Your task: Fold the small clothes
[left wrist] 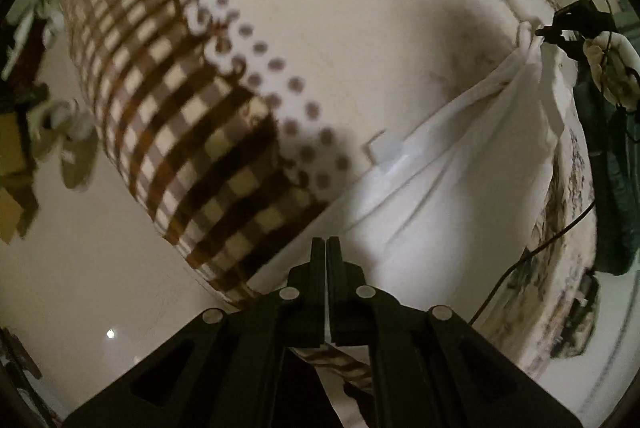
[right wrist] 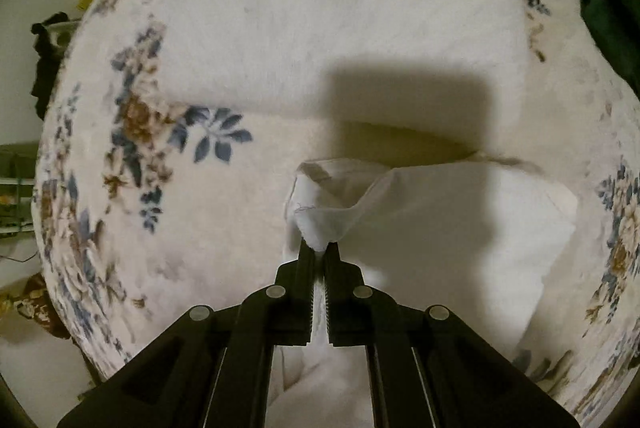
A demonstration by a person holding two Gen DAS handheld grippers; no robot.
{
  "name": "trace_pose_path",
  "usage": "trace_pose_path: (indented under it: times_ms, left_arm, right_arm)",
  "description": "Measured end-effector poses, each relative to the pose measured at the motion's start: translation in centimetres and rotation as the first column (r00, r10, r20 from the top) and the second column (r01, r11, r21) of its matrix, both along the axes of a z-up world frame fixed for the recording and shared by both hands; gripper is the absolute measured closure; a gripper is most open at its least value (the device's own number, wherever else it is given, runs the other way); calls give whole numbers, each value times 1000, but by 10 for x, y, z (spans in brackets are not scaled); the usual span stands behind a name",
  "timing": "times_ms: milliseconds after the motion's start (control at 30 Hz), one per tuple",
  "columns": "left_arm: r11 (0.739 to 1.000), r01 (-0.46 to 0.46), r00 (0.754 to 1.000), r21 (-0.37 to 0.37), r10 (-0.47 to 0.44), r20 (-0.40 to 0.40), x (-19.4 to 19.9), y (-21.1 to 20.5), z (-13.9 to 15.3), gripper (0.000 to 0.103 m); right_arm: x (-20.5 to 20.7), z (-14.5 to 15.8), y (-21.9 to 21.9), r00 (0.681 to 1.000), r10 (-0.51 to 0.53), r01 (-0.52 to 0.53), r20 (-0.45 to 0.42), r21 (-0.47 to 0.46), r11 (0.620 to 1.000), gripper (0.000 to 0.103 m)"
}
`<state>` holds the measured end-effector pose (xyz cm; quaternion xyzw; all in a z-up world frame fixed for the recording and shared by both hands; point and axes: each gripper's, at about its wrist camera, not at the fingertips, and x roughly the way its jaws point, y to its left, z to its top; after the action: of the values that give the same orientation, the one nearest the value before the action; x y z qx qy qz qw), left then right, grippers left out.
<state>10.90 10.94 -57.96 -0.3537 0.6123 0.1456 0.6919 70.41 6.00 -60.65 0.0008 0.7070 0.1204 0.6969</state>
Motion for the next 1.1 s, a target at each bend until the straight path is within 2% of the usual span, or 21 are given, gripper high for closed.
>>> trace_pose_path:
  times_ms: [33,100,133,167,200,267,300,333,400,533,600,633,733,767,800,833,867,900,933,1000,1100]
  left_arm:
    - [999,1,1000,-34,-1,11,0,3,-2,103]
    - [995,29,998,-95,-24,51,0,7,-2,102]
    - [993,53,997,-105,-46,63,2,7,0,102]
    - [991,72,995,-110,-65,70,3,6,2,102]
    - [988,100,992,-119,-90,84,5,4,5,101]
    - [979,151,985,-133,-138,104,9,-4,9,97]
    - [975,177,981,-136,-163,107,11,-10,10,87]
    - [970,197,977,-143,-183,109,13,-15,10,72]
    - [965,220,973,-142,-206,107,12,-24,10,60]
    - [974,199,979,-111,-193,58,0,-30,3,59]
    - [983,171,985,-67,-169,31,-8,-27,4,59]
    - [986,159,987,-43,-158,21,-13,-23,6,59]
    - [995,103,995,10,-103,6,-22,-14,15,59]
    - [996,92,996,20,-92,2,-24,-11,16,59]
    - [996,87,996,33,-87,3,-25,-8,18,59]
    - [995,87,996,49,-87,2,-26,-7,21,59]
    - [993,94,996,71,-94,1,-26,-4,24,59]
    - [990,105,994,93,-105,0,-23,-3,26,59]
    - [987,121,993,106,-121,-4,-18,-6,26,59]
    - [982,148,989,121,-146,-23,-4,-15,19,59]
    - [970,166,983,175,-149,-105,7,-18,-1,59]
  right_arm:
    - [0,-4,0,1000,-13,13,-14,3,1000,96]
    - [-7,1,-4,999,-27,29,-33,46,999,83]
    - [-15,7,-10,998,-38,43,-56,78,996,62]
    - [-23,12,-13,997,-45,52,-67,96,994,47]
    - [-37,19,-24,995,-53,64,-82,132,989,45]
    - [-67,28,-37,992,-50,69,-118,169,983,44]
    - [-87,30,-43,988,-43,72,-149,193,979,44]
    - [-107,30,-48,982,-38,78,-185,217,973,44]
    - [-170,16,-49,951,4,80,-309,260,962,44]
    - [-278,-40,-21,857,115,55,-502,311,949,44]
    - [-313,-72,-1,816,110,100,-567,327,940,44]
    - [-321,-81,7,806,105,124,-583,339,933,44]
    - [-334,-94,37,790,66,241,-610,407,881,42]
    - [-334,-88,43,784,62,290,-618,452,844,43]
    - [-333,-79,47,777,80,348,-625,531,772,43]
    - [-331,-72,46,775,89,367,-626,559,744,43]
    - [-327,-59,42,787,88,365,-610,576,732,43]
    - [-324,-50,36,805,85,346,-587,581,736,43]
    - [-321,-36,23,834,86,306,-544,587,749,43]
    - [-318,-22,-3,863,79,259,-499,573,778,43]
    - [-324,-13,-68,876,29,255,-481,514,819,43]
